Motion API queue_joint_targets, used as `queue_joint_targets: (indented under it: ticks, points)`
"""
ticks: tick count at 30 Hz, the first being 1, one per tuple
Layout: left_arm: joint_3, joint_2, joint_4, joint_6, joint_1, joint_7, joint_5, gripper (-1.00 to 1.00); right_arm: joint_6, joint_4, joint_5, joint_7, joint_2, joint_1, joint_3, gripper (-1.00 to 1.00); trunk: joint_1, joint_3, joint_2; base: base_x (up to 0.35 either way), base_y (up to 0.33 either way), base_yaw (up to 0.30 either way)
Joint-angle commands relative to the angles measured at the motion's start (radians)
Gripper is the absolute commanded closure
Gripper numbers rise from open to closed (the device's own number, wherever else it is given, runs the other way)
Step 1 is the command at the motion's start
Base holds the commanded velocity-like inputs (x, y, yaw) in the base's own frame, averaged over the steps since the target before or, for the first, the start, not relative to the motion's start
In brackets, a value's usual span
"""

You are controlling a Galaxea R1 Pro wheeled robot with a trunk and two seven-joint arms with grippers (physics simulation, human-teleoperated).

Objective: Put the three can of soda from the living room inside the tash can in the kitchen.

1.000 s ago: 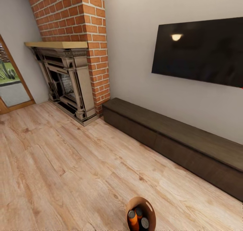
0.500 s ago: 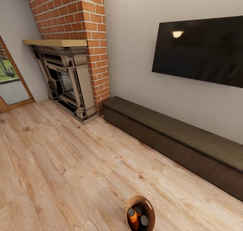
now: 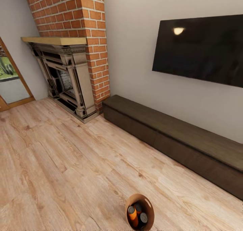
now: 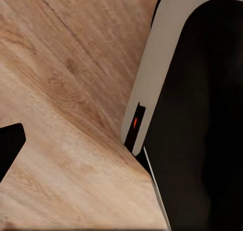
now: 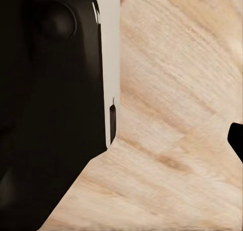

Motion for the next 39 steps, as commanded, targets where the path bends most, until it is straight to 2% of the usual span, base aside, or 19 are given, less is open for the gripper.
queue_joint_targets:
  ticks: [1, 12, 17, 20, 24, 39]
  points:
    - [0.000, 0.001, 0.000, 0.000, 0.000, 0.000, 0.000, -1.00, -0.004, 0.000, 0.000, 0.000, 0.000, 0.004, 0.000, -1.00, -0.004, 0.002, 0.007, 0.000, 0.000, 0.000]
    - [-0.002, -0.004, 0.002, -0.001, 0.019, 0.000, -0.001, -1.00, -0.076, 0.000, -0.004, -0.001, -0.006, 0.080, -0.003, -1.00, -0.046, 0.019, 0.084, 0.000, 0.000, 0.000]
    - [-0.021, -0.010, 0.000, -0.012, 0.021, -0.001, 0.001, -1.00, -0.108, 0.000, -0.073, 0.001, -0.019, 0.102, -0.012, -1.00, -0.065, 0.028, 0.119, 0.000, 0.000, 0.000]
    - [-0.030, -0.013, -0.003, -0.058, 0.021, 0.008, 0.005, -1.00, -0.136, 0.000, -0.091, 0.004, -0.033, 0.116, -0.013, -1.00, -0.065, 0.028, 0.119, 0.000, 0.000, 0.000]
    - [-0.033, -0.014, -0.005, -0.092, 0.020, 0.032, 0.007, -1.00, -0.154, -0.004, -0.093, -0.003, -0.036, 0.121, -0.012, -1.00, -0.065, 0.027, 0.119, 0.000, 0.000, 0.000]
    - [-0.030, -0.017, -0.013, -0.105, 0.011, 0.039, 0.014, -1.00, -0.146, -0.014, -0.098, -0.015, -0.026, 0.122, -0.010, -1.00, -0.065, 0.027, 0.119, 0.000, 0.000, 0.000]
